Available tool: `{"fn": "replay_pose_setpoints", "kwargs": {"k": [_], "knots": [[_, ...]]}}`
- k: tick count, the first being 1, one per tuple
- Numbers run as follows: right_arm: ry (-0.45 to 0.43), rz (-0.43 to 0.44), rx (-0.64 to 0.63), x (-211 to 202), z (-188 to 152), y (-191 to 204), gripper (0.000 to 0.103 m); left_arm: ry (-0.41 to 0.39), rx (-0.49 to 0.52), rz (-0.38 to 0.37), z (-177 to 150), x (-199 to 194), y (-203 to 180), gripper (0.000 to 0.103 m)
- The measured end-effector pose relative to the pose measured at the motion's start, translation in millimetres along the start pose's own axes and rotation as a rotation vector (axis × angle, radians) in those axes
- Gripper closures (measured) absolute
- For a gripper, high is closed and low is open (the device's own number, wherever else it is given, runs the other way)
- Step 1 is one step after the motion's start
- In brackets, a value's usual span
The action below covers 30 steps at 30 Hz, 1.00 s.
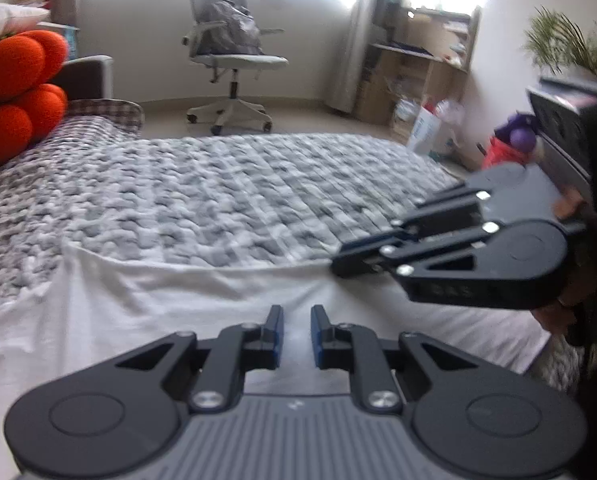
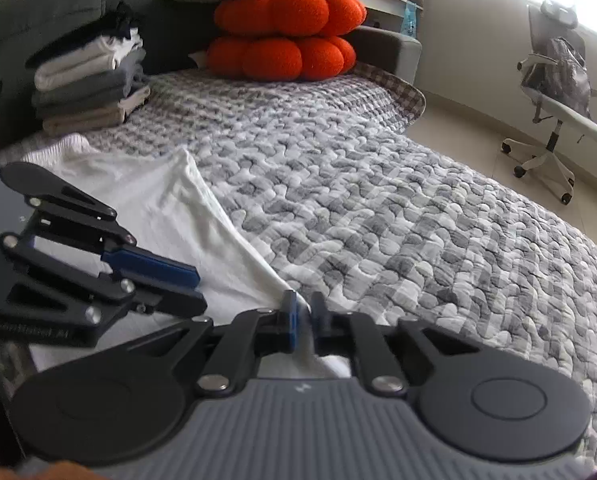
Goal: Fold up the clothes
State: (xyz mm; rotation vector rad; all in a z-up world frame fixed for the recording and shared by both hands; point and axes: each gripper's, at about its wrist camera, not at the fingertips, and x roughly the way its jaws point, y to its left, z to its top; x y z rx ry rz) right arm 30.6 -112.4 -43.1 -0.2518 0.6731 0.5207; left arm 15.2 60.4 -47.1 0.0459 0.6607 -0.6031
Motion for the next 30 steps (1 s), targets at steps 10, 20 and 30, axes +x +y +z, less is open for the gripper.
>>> {"fn": "replay_pose_setpoints", "kwargs": {"k": [10,20,30], "knots": [[0.006,0.096,0.033,-21.4,-10.0,1.2,0.09,-0.029,-0.05,0.125,11.6,11.7,21.1,0.088],[-0.02,-0.048,0.197,-38.7,-27.0,-49.3,0.089,-0.049,-0.083,0.211,21.9,10.0,33.1,0.084],[-0.016,0.01,0.212,-60.5,-50.7,-54.4,0.089,-0.029,-0.002,0.073,15.0,15.3,10.8,0.083]]}}
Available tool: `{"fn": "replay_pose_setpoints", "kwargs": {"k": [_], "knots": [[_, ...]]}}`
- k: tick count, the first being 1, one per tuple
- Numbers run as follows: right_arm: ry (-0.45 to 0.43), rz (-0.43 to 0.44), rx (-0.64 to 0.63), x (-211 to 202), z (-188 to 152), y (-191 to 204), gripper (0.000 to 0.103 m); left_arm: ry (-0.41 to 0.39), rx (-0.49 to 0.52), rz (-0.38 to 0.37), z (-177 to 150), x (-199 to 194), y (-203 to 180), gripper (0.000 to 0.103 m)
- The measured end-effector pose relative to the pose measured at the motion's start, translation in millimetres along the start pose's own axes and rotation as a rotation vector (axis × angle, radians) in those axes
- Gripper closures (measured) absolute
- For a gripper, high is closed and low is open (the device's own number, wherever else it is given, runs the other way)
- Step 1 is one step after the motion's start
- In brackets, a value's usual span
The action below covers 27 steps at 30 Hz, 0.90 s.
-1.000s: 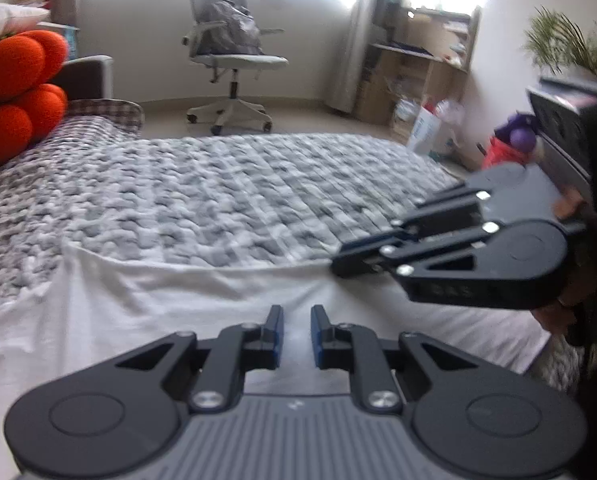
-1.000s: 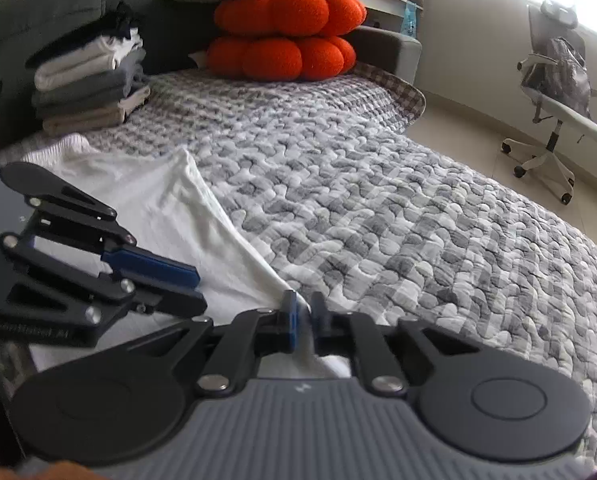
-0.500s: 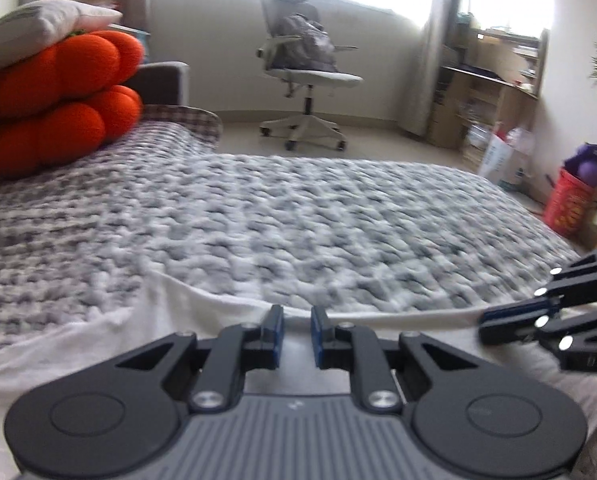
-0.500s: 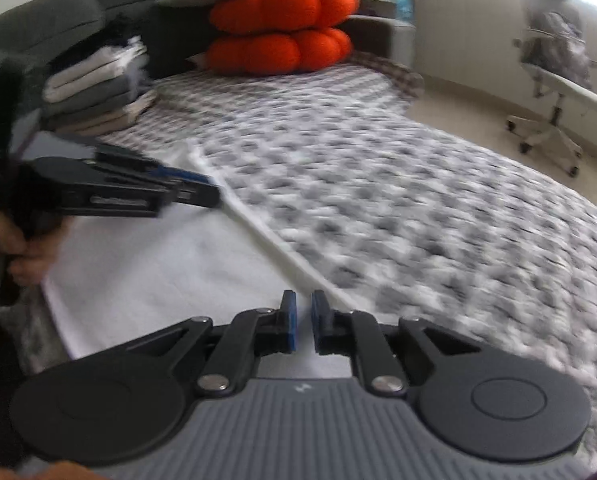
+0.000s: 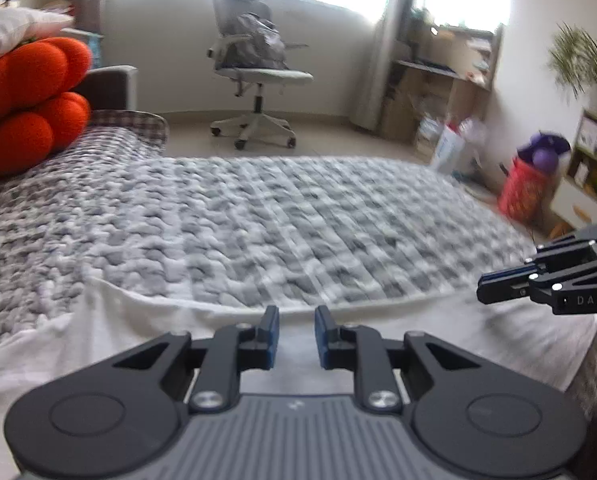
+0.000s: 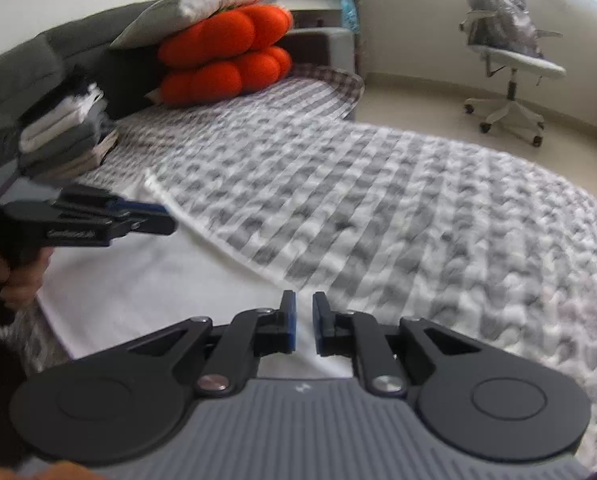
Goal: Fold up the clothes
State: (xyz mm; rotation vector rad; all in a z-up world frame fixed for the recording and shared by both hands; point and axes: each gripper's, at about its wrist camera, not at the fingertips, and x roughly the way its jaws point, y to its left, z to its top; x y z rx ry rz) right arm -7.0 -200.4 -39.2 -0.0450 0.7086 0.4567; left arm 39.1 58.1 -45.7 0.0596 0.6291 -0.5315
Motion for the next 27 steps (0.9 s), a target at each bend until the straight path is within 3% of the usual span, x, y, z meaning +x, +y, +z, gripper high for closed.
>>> {"fn": "replay_pose_setpoints", "kwargs": {"k": [6,10,14,18,24,27], "knots": [[-0.014,-0.047,0.073,-7.7,-15.6,-24.3,0.092,-0.006,0.013,0.081,0.3,2.3,11.6,0.083],[-0.028,-0.145,0.117,-23.4,-17.6,-47.0,0.087,-0.027,-0.033,0.142,9.7,-0.5,35.3,0.083],[-0.066,-0.128,0.151,-41.5,-19.7,-49.5,0.087,-0.052,-0.094,0.154,17.2,-9.3,51.8,0.083],[-0.053,-0.093,0.128,-47.7,-28.2,-36.1,0.087,-0.078,-0.078,0.147,12.0,-23.7,52.6,0.082],[-0.047,-0.128,0.195,-54.4,-51.2,-51.1,0.089,-0.061,-0.03,0.202,-3.7,-31.2,60.3,0.082],[-0.062,-0.162,0.239,-66.2,-55.5,-68.7,0.089,-0.056,-0.059,0.243,-4.7,-28.4,77.2,0.082]]}}
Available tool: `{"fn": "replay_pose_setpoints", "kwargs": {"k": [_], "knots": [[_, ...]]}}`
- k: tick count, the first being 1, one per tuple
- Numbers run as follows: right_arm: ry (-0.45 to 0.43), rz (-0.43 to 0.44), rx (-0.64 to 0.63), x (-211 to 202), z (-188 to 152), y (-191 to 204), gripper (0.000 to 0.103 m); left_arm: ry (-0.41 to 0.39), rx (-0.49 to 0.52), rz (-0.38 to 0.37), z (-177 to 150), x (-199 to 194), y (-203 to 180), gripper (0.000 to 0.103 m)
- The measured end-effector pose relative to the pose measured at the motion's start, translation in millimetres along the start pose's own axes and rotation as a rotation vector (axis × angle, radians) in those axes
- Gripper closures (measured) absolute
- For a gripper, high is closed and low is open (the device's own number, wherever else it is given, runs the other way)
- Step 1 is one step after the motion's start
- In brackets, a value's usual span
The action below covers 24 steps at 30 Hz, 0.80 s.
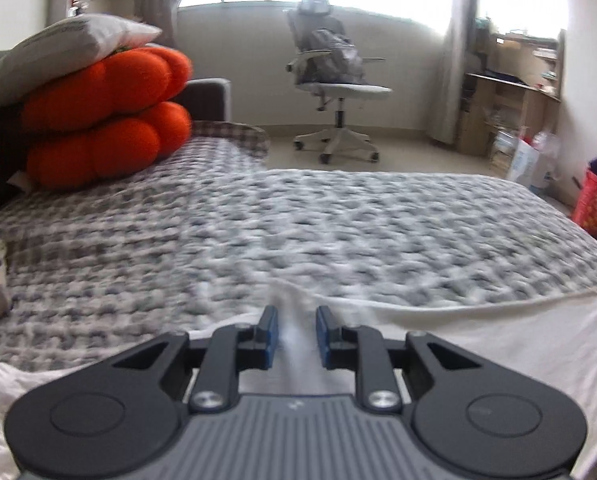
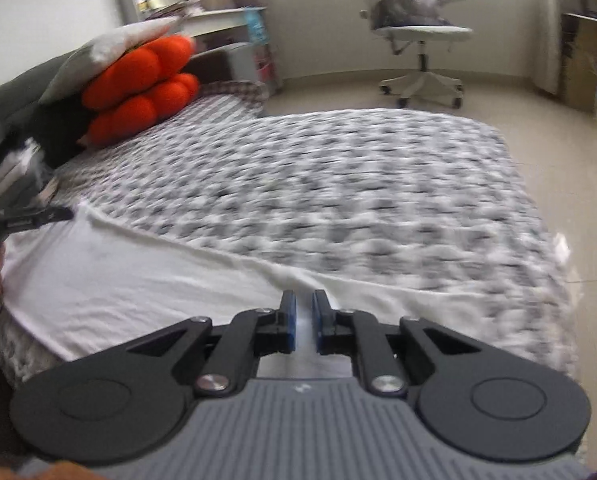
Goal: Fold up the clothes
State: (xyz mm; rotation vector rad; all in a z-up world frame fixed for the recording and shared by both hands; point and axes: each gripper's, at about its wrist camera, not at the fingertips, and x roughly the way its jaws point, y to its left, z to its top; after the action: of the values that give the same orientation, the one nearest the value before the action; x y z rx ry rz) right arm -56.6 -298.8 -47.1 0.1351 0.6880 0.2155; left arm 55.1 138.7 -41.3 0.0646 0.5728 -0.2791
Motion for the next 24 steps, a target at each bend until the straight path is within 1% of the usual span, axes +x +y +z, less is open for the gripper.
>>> {"fn": "replay_pose_setpoints", "kwargs": {"k": [2,5,8,10,12,16,18,21,24], "knots": [[-0.009,-0.031,0.014,-5.5,0.4,-11.1,0.089,0.004,-0.037,0.026,1.5,6.5,11.3,0.081],[-0.02,-0.087,0.037,-12.5,0.9,-24.9,0.089,0.007,-0.092,0.06,4.5,14.6,25.8,0.074],[-0.031,-0.125,0.067,-21.5,0.1,-35.9,0.087,0.008,-0.142,0.074,7.0,12.7,33.6,0.074],[-0.043,-0.121,0.062,-29.0,-1.5,-33.3,0.087,0.007,-0.173,0.076,8.5,8.5,36.8,0.074],[-0.049,-0.103,0.05,-35.0,-2.3,-27.9,0.087,-0.017,-0.175,0.056,7.8,-4.4,30.9,0.074],[-0.044,-0.043,0.044,-37.5,-6.2,-14.9,0.087,-0.03,-0.152,0.017,1.6,-20.9,15.3,0.074],[-0.032,-0.036,0.043,-37.4,-11.8,-12.5,0.087,-0.029,-0.142,0.008,-3.3,-26.0,8.0,0.074],[-0.015,-0.042,0.055,-37.5,-20.3,-15.2,0.087,-0.019,-0.14,0.003,-10.0,-34.1,-0.5,0.074],[-0.017,-0.074,0.079,-44.7,-29.6,-26.7,0.089,-0.008,-0.144,-0.006,-14.6,-43.4,-9.1,0.074]]}}
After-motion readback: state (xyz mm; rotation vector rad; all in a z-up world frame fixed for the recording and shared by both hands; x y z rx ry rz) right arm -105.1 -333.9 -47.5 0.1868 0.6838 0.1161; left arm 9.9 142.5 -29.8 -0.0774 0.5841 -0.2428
